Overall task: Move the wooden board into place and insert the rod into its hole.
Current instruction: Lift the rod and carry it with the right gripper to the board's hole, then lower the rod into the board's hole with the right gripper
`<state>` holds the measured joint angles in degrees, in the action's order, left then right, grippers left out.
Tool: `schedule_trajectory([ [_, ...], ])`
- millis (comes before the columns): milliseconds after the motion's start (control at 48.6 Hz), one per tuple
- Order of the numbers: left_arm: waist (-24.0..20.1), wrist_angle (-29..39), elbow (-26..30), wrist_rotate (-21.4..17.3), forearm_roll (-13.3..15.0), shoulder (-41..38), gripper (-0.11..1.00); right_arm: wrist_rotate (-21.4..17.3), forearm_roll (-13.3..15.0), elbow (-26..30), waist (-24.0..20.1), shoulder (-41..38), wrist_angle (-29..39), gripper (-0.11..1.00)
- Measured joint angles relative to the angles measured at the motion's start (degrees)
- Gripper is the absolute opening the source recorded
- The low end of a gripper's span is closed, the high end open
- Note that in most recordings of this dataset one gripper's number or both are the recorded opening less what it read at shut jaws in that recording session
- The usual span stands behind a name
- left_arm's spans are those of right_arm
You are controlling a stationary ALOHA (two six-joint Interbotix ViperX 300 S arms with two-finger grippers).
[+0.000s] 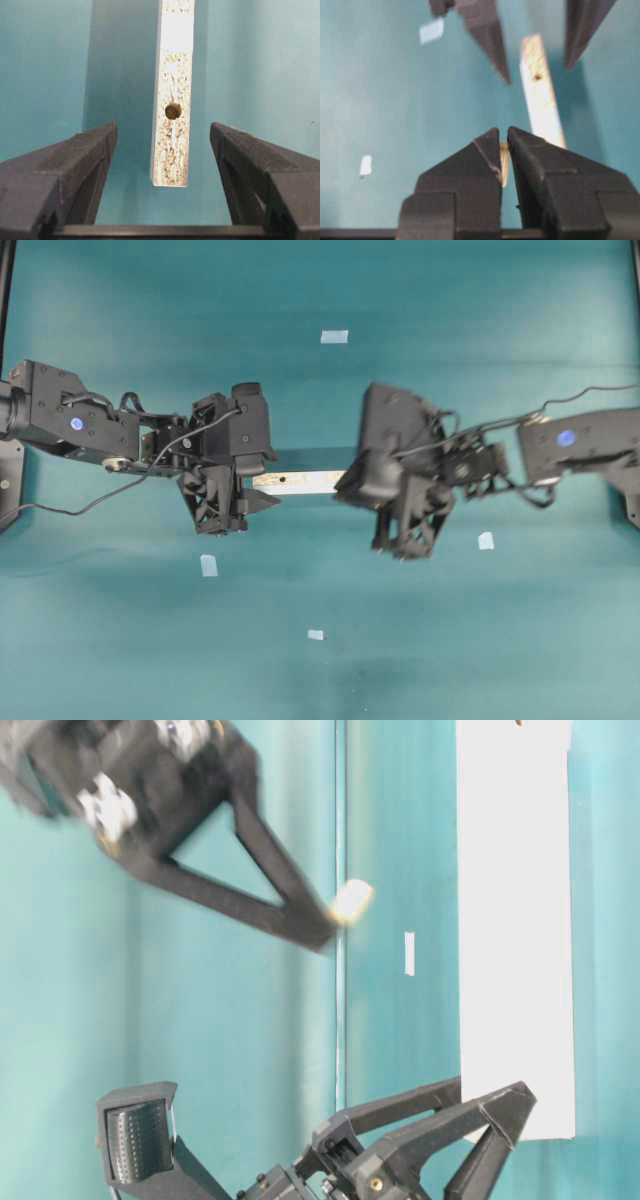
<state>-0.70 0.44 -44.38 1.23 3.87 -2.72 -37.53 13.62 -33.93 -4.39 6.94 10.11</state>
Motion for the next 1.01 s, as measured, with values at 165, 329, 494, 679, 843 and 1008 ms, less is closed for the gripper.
schedule_trajectory([
  [165, 0.09, -0.18, 0.0, 0.0, -0.09, 0.0, 0.73, -0.09, 2.9, -5.36, 2.72, 3.16, -10.46, 0.1],
  [329, 0.0, -1.58, 0.97, 0.0, -0.09, -2.64, 0.73, 0.0, 4.66, -9.84, 4.48, 3.87, -20.13, 0.11],
  [494, 0.0, -2.29, 2.81, -0.09, -0.09, -5.01, 0.73, 0.0, 7.73, -11.95, 4.92, 3.87, -23.91, 0.11],
  [679, 0.09, -2.99, 4.39, -0.09, -0.09, -7.21, 0.72, 0.0, 9.05, -13.27, 5.71, 3.96, -25.31, 0.11],
  [843, 0.09, -3.96, 4.92, -0.09, -0.09, -8.26, 0.6, 0.0, 9.14, -15.73, 6.5, 4.31, -28.39, 0.11],
  [1008, 0.09, -4.22, 5.1, -0.09, -0.09, -8.88, 0.23, 0.09, 9.23, -19.51, 7.91, 4.75, -32.7, 0.11],
])
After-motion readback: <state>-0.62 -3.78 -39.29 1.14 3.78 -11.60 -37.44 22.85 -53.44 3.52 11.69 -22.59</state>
